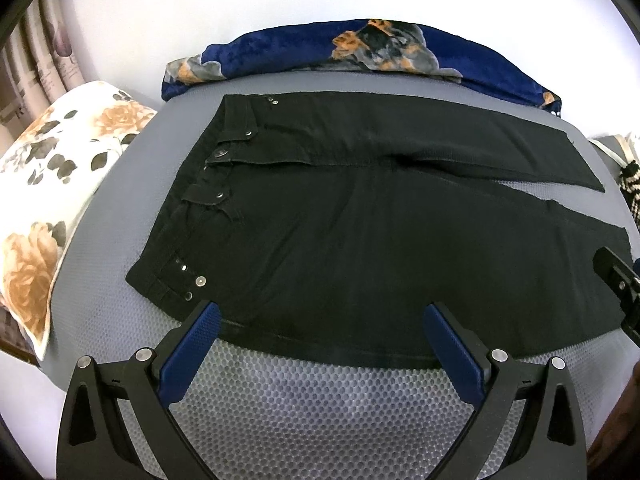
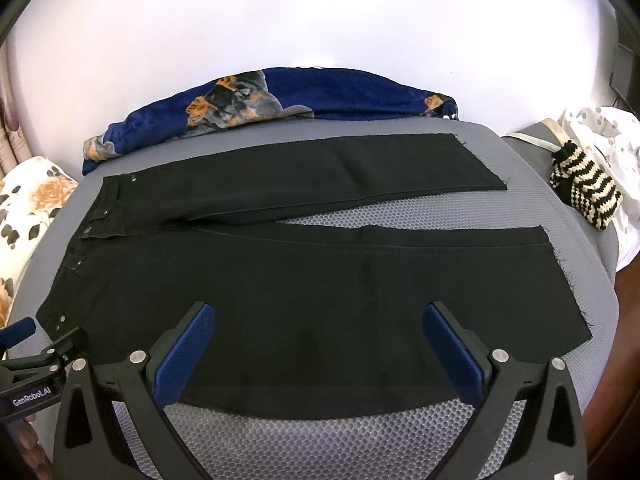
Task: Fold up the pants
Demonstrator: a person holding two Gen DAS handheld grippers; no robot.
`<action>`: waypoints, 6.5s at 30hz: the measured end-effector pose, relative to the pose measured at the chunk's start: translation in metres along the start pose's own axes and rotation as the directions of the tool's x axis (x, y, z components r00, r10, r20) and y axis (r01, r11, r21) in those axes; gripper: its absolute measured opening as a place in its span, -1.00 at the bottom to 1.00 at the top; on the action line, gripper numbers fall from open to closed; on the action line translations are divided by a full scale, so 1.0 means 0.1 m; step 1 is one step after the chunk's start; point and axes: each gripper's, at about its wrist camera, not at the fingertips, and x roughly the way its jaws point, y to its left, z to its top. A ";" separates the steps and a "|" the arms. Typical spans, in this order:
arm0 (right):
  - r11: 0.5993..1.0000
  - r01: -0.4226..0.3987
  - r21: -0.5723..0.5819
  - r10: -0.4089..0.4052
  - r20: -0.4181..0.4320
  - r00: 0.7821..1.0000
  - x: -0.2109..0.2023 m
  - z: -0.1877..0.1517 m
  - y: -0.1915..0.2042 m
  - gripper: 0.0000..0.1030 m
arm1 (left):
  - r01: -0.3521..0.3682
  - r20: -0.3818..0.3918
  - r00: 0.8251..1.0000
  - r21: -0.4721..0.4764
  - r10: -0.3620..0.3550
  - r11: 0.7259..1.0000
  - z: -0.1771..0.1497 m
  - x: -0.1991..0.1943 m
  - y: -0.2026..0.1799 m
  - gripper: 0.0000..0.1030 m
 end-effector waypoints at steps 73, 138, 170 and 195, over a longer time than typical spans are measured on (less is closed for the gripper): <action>0.980 -0.178 0.092 0.187 -0.102 0.977 1.02 1.00 0.04 1.00 | 0.506 0.009 0.838 -0.387 -0.545 0.771 2.24 1.92 2.19 -0.39; 0.374 -0.796 -0.476 0.283 -0.759 0.587 3.38 2.59 1.15 0.36 | 0.819 0.233 0.570 -0.081 -0.788 0.569 2.42 1.33 2.03 -0.84; 0.761 -0.290 -0.580 0.148 -0.279 0.949 0.99 0.60 -0.09 -0.84 | 0.783 -0.102 0.620 0.028 -0.778 0.621 1.03 0.84 2.05 -0.80; 0.763 -0.302 -0.572 0.150 -0.298 0.943 1.37 0.03 -0.07 -0.84 | 0.565 -0.054 0.747 -0.475 -0.663 0.675 0.18 0.50 2.38 0.10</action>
